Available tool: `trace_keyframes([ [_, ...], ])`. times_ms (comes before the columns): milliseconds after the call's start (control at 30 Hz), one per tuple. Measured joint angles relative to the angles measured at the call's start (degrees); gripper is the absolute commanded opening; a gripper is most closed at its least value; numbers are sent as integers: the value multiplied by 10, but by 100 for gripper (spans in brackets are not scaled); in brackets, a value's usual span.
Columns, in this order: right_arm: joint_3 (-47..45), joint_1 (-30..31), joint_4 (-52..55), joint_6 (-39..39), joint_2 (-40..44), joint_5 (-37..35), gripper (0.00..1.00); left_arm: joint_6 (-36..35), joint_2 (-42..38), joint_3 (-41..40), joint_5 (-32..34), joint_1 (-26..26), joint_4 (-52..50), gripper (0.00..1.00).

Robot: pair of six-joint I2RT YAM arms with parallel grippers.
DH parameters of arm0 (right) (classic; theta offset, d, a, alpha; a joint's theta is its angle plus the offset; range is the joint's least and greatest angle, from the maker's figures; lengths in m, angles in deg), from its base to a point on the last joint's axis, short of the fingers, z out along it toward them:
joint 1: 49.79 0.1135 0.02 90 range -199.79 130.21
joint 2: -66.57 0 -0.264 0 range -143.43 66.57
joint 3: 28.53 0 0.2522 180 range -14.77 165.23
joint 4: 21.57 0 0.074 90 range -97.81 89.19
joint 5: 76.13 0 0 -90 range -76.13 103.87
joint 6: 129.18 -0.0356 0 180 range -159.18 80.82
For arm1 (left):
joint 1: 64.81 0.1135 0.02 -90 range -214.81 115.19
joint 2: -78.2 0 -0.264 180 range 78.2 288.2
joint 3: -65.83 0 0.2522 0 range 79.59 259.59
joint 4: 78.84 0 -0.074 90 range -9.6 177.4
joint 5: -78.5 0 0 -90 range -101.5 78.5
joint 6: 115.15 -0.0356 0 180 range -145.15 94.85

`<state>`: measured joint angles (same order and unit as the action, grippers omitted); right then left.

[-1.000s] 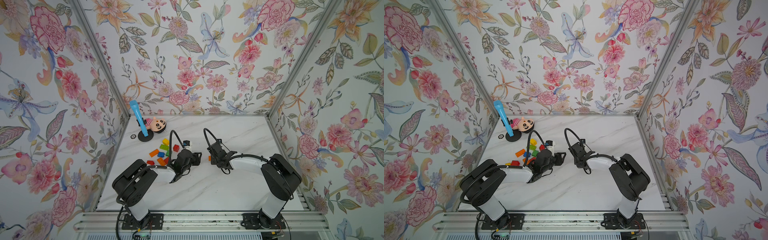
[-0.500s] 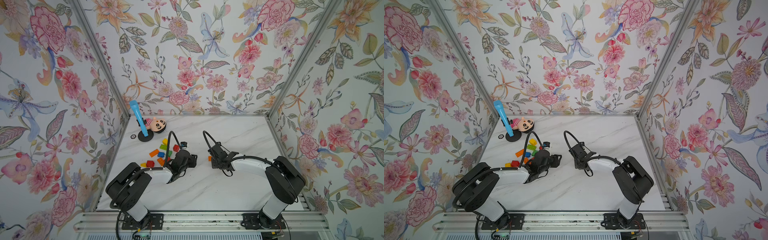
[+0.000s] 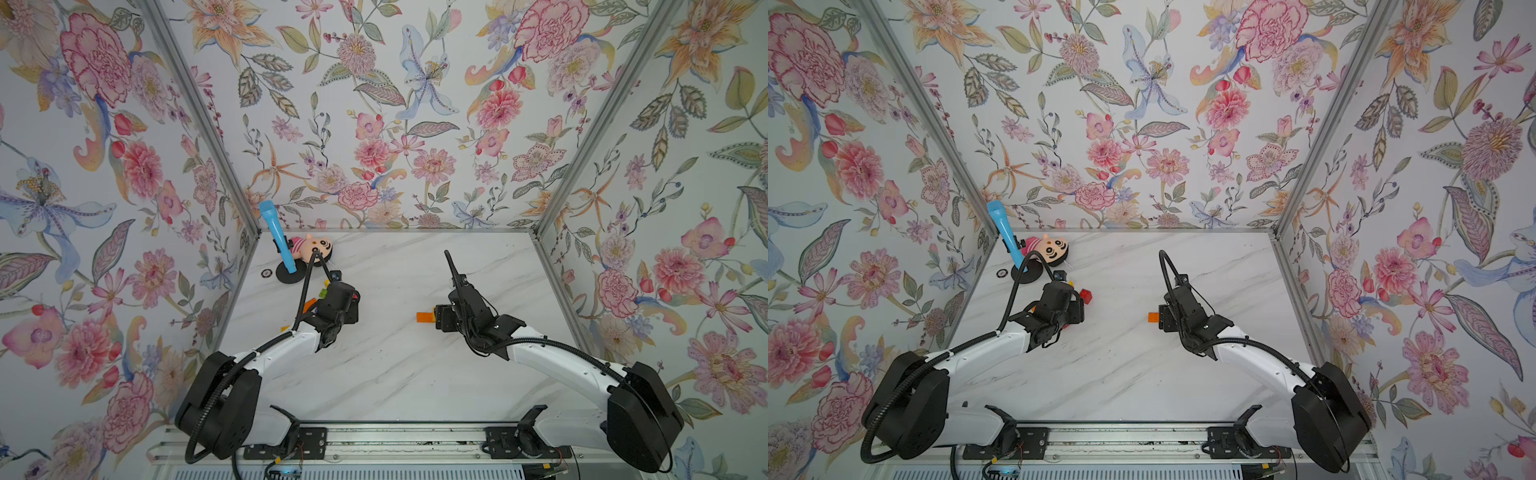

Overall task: Assemble the letter p with lego
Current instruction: Pick up the lego brick from the center of the board.

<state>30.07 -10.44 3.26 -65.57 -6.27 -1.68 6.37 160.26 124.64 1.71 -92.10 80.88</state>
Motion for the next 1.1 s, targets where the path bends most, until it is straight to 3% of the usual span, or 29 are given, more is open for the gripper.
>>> trace_keyframes([
  [333,-49,-36,-15,1,81,24,81,-37,137,82,-41,55,-52,81],
  [867,-60,-66,-15,0,102,45,83,-31,164,81,-98,54,-80,75],
  [1100,-60,-66,-17,0,94,54,83,-20,161,73,-103,17,-96,72],
])
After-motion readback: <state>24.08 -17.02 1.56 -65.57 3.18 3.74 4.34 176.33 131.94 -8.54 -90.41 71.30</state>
